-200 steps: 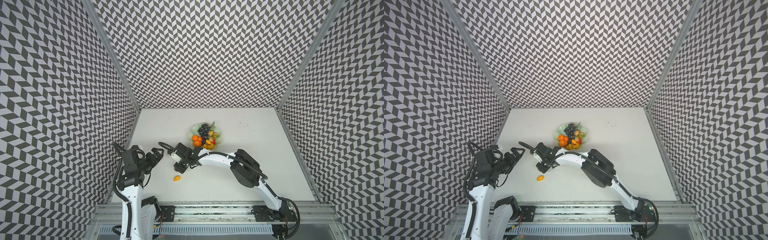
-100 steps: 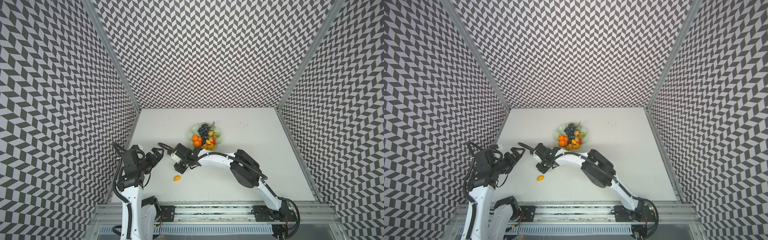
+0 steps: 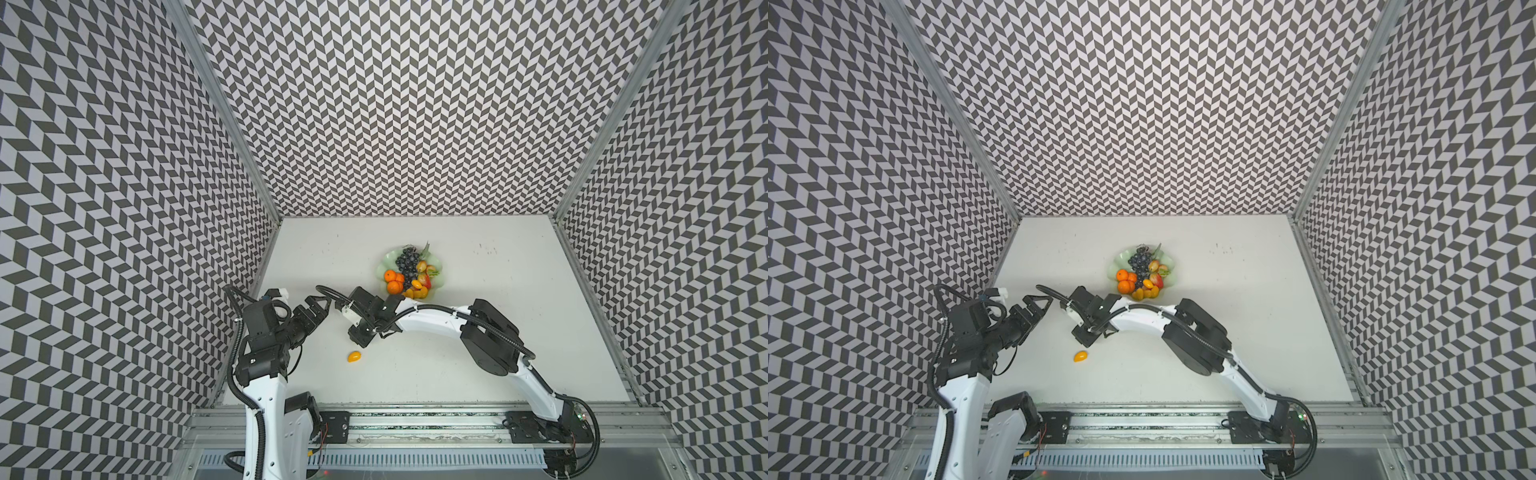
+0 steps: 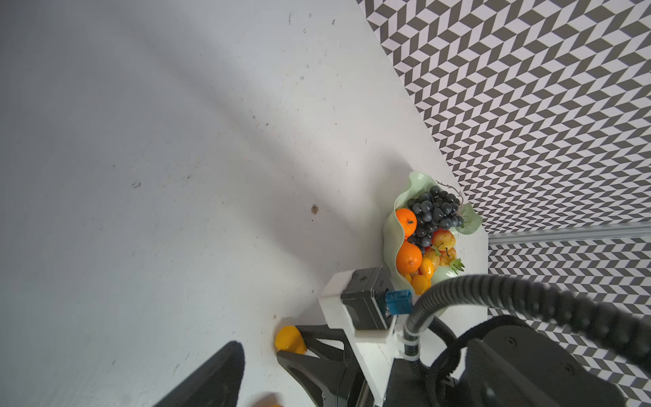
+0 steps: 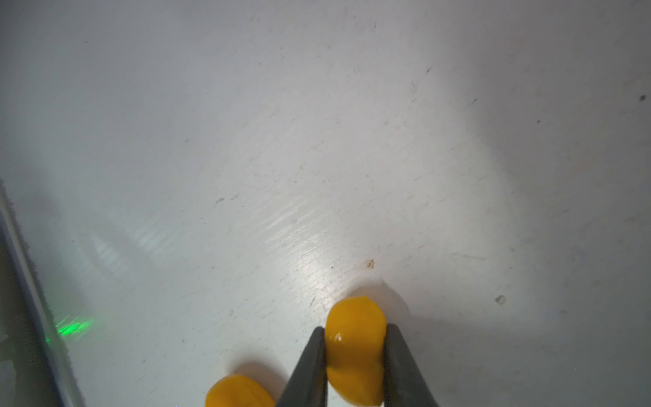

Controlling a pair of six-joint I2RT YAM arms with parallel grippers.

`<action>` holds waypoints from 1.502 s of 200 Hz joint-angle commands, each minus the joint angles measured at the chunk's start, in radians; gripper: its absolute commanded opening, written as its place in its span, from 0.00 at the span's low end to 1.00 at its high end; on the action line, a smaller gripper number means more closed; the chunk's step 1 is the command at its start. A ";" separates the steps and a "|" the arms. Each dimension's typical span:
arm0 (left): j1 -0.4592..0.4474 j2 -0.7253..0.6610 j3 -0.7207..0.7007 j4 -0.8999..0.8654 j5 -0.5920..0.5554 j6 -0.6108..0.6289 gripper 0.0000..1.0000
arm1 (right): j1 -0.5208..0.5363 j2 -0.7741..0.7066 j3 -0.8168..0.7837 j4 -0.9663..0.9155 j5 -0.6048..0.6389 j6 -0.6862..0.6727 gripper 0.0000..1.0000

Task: Arrange fruit in a fruit bowl
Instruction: Pick up the fruit from the middle-left of the table, then place the fruit in the fruit bowl.

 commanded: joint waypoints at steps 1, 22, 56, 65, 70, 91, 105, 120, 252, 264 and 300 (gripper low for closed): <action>0.003 -0.007 -0.021 0.058 0.058 0.019 0.99 | 0.007 -0.091 -0.018 0.009 0.013 0.006 0.24; -0.013 -0.007 -0.034 0.113 0.098 0.014 1.00 | 0.004 -0.148 -0.074 0.030 0.013 0.012 0.24; -0.078 0.004 -0.023 0.180 0.101 -0.007 1.00 | -0.008 -0.250 -0.177 0.039 0.033 0.020 0.23; -0.109 0.010 -0.022 0.199 0.093 -0.012 1.00 | -0.013 -0.283 -0.216 0.047 0.038 0.025 0.23; -0.130 0.012 -0.021 0.213 0.089 -0.015 1.00 | -0.017 -0.301 -0.236 0.052 0.038 0.030 0.23; -0.216 0.024 -0.028 0.267 0.042 -0.042 1.00 | -0.036 -0.374 -0.317 0.073 0.046 0.045 0.23; -0.275 0.043 -0.033 0.304 0.011 -0.066 1.00 | -0.056 -0.419 -0.362 0.082 0.048 0.048 0.23; -0.341 0.068 -0.036 0.346 -0.024 -0.090 1.00 | -0.081 -0.461 -0.402 0.084 0.050 0.055 0.23; -0.647 0.351 0.010 0.639 -0.246 -0.192 1.00 | -0.352 -0.573 -0.435 0.084 0.012 0.044 0.23; -0.657 0.389 0.034 0.639 -0.247 -0.179 1.00 | -0.362 -0.538 -0.403 0.069 0.027 0.047 0.23; -0.677 0.463 0.076 0.650 -0.241 -0.158 1.00 | -0.375 -0.439 -0.312 0.036 0.049 0.047 0.23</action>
